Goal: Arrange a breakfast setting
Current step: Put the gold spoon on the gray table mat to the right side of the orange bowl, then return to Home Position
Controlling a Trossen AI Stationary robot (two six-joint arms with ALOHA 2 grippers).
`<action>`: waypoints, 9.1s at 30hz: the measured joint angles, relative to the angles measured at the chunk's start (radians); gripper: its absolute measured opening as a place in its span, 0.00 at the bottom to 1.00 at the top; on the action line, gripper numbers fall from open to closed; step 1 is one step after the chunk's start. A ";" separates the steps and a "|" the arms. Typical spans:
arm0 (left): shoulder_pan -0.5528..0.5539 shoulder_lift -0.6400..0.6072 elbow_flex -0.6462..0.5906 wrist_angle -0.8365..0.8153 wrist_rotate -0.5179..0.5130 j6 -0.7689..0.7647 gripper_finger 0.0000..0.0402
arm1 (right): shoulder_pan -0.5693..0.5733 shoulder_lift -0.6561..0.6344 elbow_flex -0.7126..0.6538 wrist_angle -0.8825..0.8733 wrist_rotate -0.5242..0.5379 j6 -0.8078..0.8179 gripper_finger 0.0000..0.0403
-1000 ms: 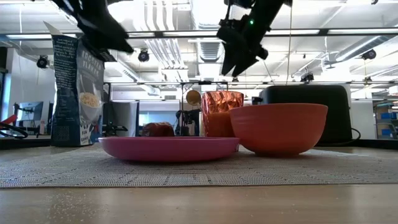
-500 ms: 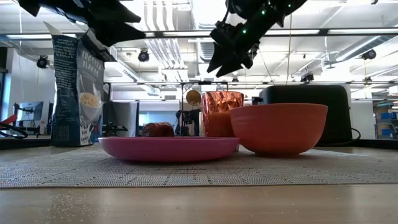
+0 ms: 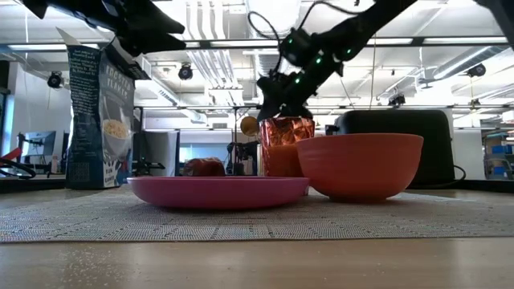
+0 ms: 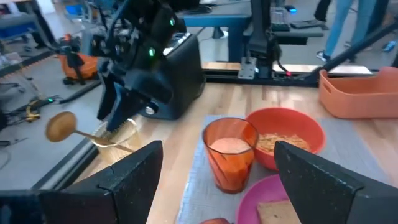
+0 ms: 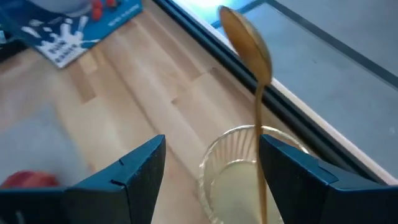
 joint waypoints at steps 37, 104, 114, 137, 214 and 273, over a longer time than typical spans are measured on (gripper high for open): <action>0.024 -0.040 0.000 -0.057 -0.096 0.000 0.72 | -0.075 0.199 0.132 0.031 -0.003 -0.046 0.44; 0.023 -0.028 0.000 -0.137 -0.022 -0.059 0.72 | 0.204 -0.347 -0.020 -1.023 -0.020 0.680 0.02; 0.022 -0.027 -0.033 -0.133 0.037 -0.061 0.72 | 0.365 -0.431 -0.220 -0.944 -0.054 1.007 0.02; 0.022 -0.042 -0.046 -0.130 0.044 -0.057 0.72 | 0.510 -0.533 -0.514 -0.521 -0.051 1.261 0.02; 0.022 -0.031 -0.046 -0.114 0.053 -0.084 0.72 | 0.514 -0.405 -0.776 0.062 -0.187 1.253 0.25; -0.056 -0.086 -0.248 0.166 0.148 -0.081 0.72 | 0.372 -0.940 -1.292 0.916 0.263 0.206 0.24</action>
